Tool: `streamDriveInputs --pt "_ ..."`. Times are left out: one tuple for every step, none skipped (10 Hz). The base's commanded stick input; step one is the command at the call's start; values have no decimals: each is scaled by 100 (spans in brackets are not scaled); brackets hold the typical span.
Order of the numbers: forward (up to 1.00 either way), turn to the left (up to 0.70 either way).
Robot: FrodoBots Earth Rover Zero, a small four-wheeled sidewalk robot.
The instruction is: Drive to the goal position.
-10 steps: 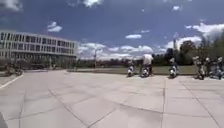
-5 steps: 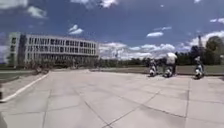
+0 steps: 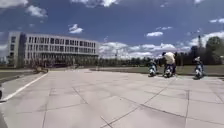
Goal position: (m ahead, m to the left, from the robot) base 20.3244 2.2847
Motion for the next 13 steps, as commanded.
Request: streamDriveInputs --pt "70 35" --pt "70 35" --pt "70 35" --pt "70 35" --pt "70 35" --pt "70 35" --pt "70 35" --pt "70 35" --pt "70 0" --pt "70 2" --pt "70 2" --pt "70 6" --pt "70 10"
